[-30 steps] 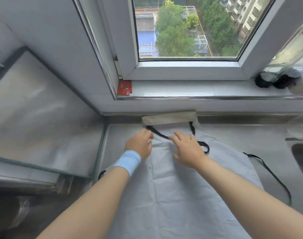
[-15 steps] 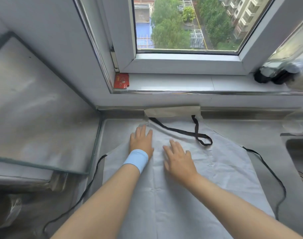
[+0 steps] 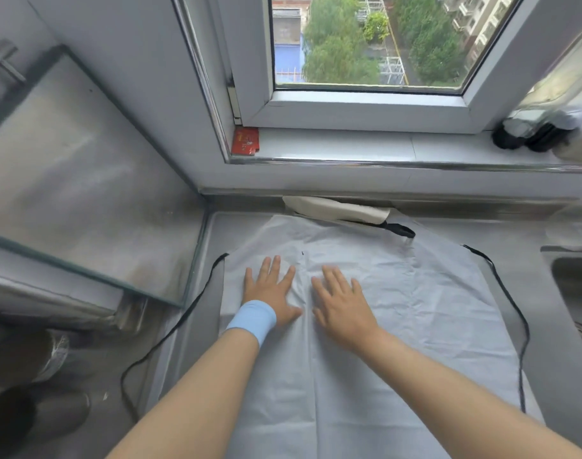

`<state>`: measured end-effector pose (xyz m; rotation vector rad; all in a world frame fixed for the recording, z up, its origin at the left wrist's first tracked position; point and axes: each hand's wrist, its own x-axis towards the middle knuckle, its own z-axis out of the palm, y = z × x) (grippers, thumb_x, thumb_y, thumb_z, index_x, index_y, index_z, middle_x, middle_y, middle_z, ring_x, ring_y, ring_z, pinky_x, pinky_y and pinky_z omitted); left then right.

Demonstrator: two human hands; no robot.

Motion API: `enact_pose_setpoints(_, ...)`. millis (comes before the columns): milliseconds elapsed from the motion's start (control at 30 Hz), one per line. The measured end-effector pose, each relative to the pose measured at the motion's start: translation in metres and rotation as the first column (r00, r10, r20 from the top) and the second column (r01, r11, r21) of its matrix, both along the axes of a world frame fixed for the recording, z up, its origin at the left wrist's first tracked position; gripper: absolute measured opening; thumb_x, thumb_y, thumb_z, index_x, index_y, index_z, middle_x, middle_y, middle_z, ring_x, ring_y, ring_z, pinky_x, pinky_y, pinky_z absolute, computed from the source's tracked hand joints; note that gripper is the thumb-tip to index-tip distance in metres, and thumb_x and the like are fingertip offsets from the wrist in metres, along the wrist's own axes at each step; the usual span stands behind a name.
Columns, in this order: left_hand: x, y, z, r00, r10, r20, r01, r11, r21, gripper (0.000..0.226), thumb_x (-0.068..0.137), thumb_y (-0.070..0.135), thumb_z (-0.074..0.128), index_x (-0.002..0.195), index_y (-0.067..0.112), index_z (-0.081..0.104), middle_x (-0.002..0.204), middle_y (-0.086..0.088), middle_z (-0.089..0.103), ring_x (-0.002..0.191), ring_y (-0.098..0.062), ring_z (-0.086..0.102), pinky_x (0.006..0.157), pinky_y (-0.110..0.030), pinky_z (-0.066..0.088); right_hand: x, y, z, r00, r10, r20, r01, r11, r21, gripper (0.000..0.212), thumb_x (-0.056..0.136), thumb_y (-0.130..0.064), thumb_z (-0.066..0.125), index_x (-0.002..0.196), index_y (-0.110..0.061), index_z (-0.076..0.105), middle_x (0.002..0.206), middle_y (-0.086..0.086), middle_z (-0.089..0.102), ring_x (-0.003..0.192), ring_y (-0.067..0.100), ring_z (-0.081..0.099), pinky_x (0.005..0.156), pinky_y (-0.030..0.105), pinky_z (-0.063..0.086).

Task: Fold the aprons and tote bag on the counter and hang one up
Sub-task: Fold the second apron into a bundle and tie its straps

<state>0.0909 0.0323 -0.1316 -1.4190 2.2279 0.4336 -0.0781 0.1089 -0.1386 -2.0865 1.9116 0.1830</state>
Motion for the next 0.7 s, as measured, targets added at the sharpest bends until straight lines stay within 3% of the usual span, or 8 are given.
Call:
enact_pose_setpoints(167,0.007,0.034,0.01,0.975,0.199,-0.1,-0.208,0.974,-0.092,0.079,0.09,0.044,0.051,0.154,0.03,0.007,0.162,-0.002,-0.007,0.149,-0.025,-0.003,0.118,-0.043,0.012,0.01,0.053,-0.018,0.993,0.102,0.053,-0.108,0.985,0.132,0.079,0.084,-0.057,0.031,0.152,-0.019,0.033,0.16,0.014,0.022,0.146,0.034,0.026,0.105,0.066,0.033)
enact_pose_setpoints(267,0.029,0.074,0.015,0.903,0.371,-0.216,-0.403,0.906,-0.13,0.067,0.091,0.032,0.052,0.151,0.027,0.021,0.16,0.0,0.013,0.145,-0.023,0.016,0.113,-0.037,0.024,0.005,0.054,-0.006,0.99,0.141,-0.023,-0.135,0.977,0.168,0.089,0.079,-0.065,0.008,0.157,-0.024,0.0,0.162,0.009,-0.014,0.151,0.03,-0.006,0.117,0.062,0.007)
enact_pose_setpoints(300,0.037,0.088,0.017,0.875,0.428,-0.228,-0.465,0.874,-0.144,0.065,0.091,0.031,0.053,0.149,0.026,0.024,0.157,0.001,0.019,0.142,-0.023,0.022,0.11,-0.037,0.029,0.004,0.053,-0.002,0.988,0.139,-0.059,-0.126,0.975,0.184,0.086,0.084,-0.065,0.011,0.157,-0.023,-0.004,0.161,0.01,-0.017,0.15,0.03,-0.011,0.116,0.059,0.004)
enact_pose_setpoints(367,0.054,0.12,0.018,0.804,0.551,-0.225,-0.588,0.793,-0.158,0.062,0.09,0.03,0.056,0.145,0.023,0.029,0.148,-0.001,0.03,0.134,-0.023,0.031,0.102,-0.037,0.037,0.008,0.058,0.005,0.991,0.115,-0.069,-0.106,0.987,0.122,0.079,0.094,-0.056,0.039,0.157,-0.016,0.012,0.163,0.015,-0.002,0.151,0.034,0.003,0.115,0.06,0.015)
enact_pose_setpoints(433,0.065,0.153,0.018,0.718,0.668,-0.196,-0.695,0.704,-0.148,0.058,0.088,0.033,0.057,0.14,0.019,0.033,0.14,-0.004,0.036,0.128,-0.025,0.035,0.098,-0.037,0.041,0.015,0.077,0.008,0.994,0.09,-0.066,-0.084,0.993,0.086,0.071,0.089,-0.044,0.058,0.149,-0.01,0.04,0.158,0.019,0.026,0.145,0.038,0.029,0.106,0.059,0.036)
enact_pose_setpoints(533,0.075,0.195,0.016,0.568,0.809,-0.149,-0.823,0.557,-0.113,0.057,0.087,0.043,0.056,0.132,0.013,0.039,0.135,-0.008,0.038,0.125,-0.027,0.038,0.096,-0.039,0.042,0.026,0.119,0.002,0.984,0.176,-0.036,-0.175,0.984,0.035,0.06,0.088,-0.039,0.048,0.139,-0.008,0.052,0.151,0.02,0.041,0.137,0.039,0.042,0.096,0.055,0.047)
enact_pose_setpoints(600,0.08,0.217,0.015,0.497,0.86,-0.117,-0.867,0.487,-0.101,0.061,0.087,0.047,0.055,0.132,0.01,0.039,0.137,-0.01,0.037,0.126,-0.028,0.037,0.097,-0.039,0.042,0.032,0.145,0.001,0.98,0.2,-0.006,-0.2,0.979,0.045,0.066,0.085,-0.043,0.038,0.137,-0.006,0.053,0.149,0.019,0.043,0.135,0.039,0.044,0.092,0.054,0.049)
enact_pose_setpoints(700,0.089,0.24,0.014,0.482,0.873,-0.078,-0.876,0.478,-0.066,0.061,0.084,0.038,0.06,0.133,0.01,0.037,0.138,-0.01,0.035,0.128,-0.029,0.035,0.099,-0.039,0.042,0.041,0.175,-0.002,0.983,0.185,-0.001,-0.184,0.978,0.1,0.075,0.086,-0.047,0.032,0.146,-0.003,0.04,0.156,0.02,0.032,0.143,0.038,0.032,0.1,0.057,0.042)
